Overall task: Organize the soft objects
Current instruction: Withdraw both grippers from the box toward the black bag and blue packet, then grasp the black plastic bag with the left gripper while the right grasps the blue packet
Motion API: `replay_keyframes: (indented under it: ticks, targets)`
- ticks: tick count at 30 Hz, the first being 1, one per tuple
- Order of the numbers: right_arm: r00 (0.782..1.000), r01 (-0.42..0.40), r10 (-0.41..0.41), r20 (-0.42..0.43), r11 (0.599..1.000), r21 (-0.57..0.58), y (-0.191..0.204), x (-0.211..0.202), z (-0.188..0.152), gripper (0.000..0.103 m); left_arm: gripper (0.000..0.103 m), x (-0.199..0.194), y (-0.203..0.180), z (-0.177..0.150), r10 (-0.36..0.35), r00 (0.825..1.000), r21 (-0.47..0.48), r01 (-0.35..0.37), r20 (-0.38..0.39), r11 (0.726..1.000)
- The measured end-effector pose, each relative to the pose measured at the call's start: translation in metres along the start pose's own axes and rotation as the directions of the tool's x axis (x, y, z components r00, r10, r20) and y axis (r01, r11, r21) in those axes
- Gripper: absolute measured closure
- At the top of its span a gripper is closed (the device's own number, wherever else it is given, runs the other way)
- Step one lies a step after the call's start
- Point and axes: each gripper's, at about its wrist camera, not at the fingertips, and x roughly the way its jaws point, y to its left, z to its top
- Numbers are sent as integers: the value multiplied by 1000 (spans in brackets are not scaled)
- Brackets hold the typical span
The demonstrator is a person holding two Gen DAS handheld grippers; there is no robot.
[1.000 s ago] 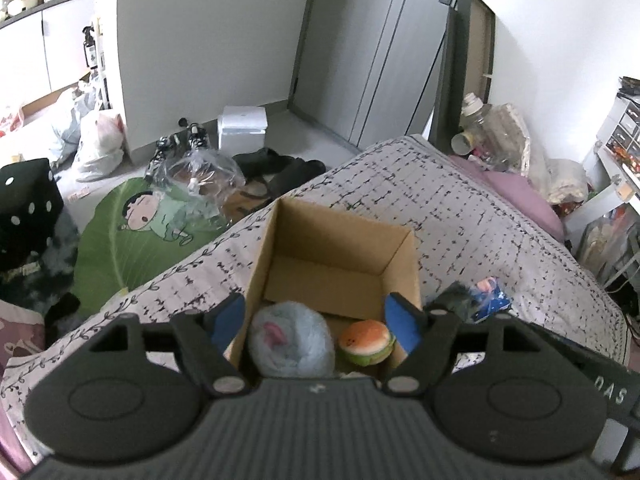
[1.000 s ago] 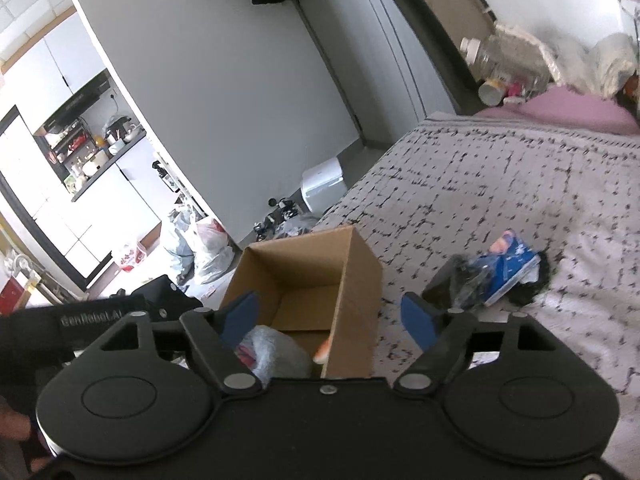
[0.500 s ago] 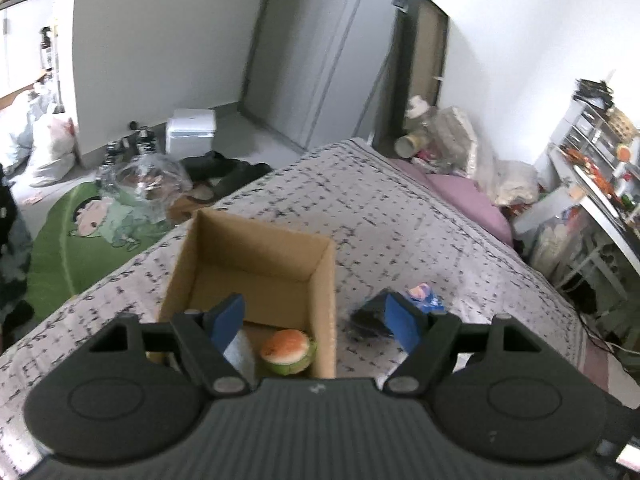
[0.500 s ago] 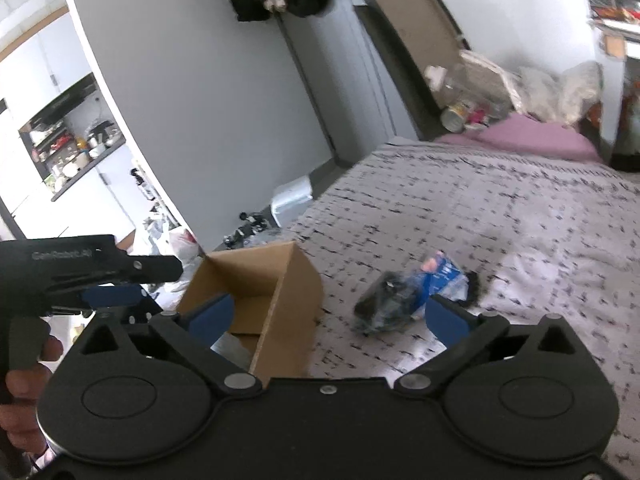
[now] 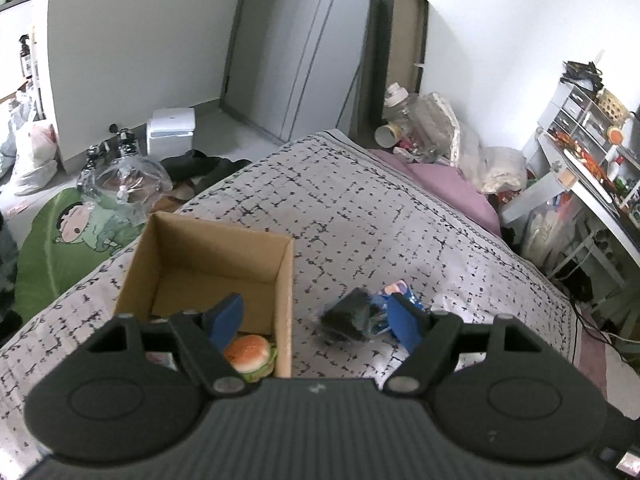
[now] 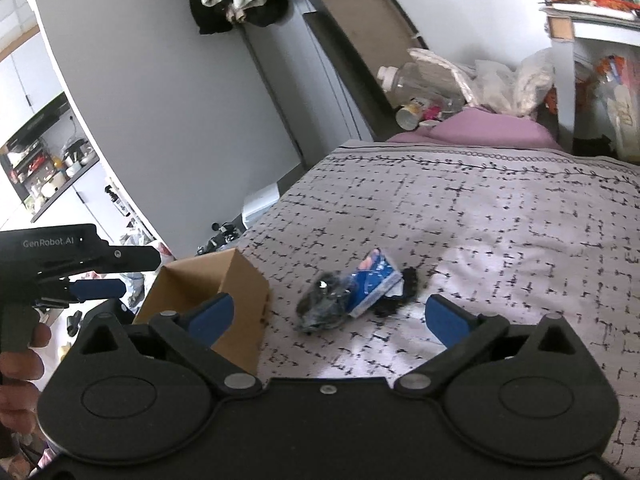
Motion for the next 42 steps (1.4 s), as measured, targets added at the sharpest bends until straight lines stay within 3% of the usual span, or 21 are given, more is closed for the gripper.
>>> replay_keyframes:
  ticks: [8,15,23,36,42]
  targets:
    - [1000,16,-16,-3,1000,-12,-16,1,-6,2,25,19,-24,-2,-25,999,56,26,-27,998]
    - [1000,3,-2,-30,999,35,-31,12,-9,19,26,41,-46,-8,-22,998,114,28,-52,993]
    - [998,-15,22,-64,994,106,-49,30,-14,32,29,72,-55,-13,-26,995,105,36,-95,994]
    - [991,-25,51,-120,978,209,-71,69,-12,48,29,124,-68,-22,18,988,156,7,-155,988]
    - [989,-20,58,-139,965,260,-83,88,-11,50,29,149,-72,-26,54,981,199,-15,-187,980]
